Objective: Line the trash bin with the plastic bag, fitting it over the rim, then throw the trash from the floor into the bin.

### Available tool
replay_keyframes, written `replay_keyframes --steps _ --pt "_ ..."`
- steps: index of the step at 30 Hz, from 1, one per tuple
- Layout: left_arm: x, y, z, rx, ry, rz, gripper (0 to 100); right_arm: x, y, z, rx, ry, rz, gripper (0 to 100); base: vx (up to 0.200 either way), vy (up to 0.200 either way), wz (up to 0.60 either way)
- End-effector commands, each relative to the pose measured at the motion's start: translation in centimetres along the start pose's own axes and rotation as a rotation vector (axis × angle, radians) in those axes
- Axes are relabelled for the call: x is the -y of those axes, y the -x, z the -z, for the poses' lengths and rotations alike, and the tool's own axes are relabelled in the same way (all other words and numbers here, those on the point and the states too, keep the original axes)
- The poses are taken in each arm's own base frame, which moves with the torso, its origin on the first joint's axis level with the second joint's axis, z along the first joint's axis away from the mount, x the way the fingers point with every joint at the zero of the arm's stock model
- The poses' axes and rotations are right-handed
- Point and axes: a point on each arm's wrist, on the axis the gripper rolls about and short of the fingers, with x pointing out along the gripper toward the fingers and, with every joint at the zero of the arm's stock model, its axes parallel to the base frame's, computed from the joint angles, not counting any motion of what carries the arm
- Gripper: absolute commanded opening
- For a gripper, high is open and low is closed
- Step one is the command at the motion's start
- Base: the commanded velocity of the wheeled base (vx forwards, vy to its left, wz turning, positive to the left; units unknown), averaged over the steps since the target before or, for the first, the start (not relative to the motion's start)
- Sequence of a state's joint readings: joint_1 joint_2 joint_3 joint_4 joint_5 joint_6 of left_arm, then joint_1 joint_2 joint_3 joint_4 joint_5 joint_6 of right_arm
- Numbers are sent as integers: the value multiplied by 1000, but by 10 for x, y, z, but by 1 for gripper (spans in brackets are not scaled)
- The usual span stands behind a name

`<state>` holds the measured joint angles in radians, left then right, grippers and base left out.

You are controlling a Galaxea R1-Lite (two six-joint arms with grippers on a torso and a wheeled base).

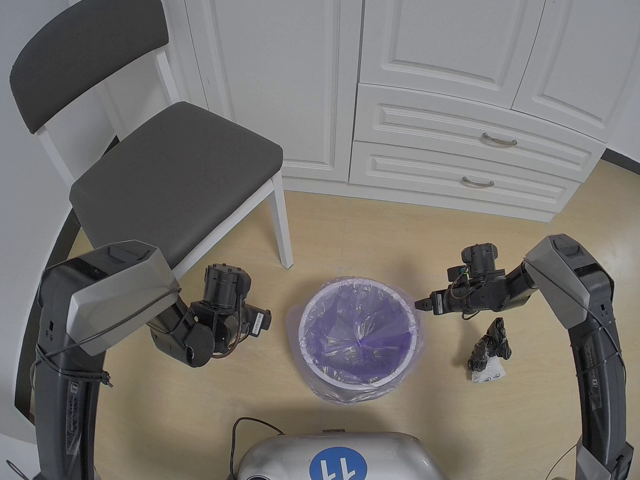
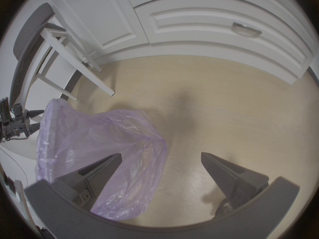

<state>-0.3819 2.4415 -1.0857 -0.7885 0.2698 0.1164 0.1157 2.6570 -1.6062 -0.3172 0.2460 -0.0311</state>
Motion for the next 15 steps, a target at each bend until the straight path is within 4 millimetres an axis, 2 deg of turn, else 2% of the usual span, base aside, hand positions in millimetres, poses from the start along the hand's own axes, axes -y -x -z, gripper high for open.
replay_keyframes --steps 1,8,12,14,15 --pt "-10 20 -23 72 26 -26 100 -8 -44 20 -59 9 -56 100 0 0 0" --pt "-13 26 -29 96 32 -31 100 -8 -54 24 -102 2 -43 100 0 0 0" --pt "-13 27 -33 107 34 -31 100 -4 -66 28 -149 3 34 100 0 0 0" --pt "-12 27 -32 105 33 -29 100 -1 -76 47 -217 -16 66 100 0 0 0" --pt "-12 27 -32 106 33 -29 100 -1 -76 48 -218 -18 72 100 0 0 0"
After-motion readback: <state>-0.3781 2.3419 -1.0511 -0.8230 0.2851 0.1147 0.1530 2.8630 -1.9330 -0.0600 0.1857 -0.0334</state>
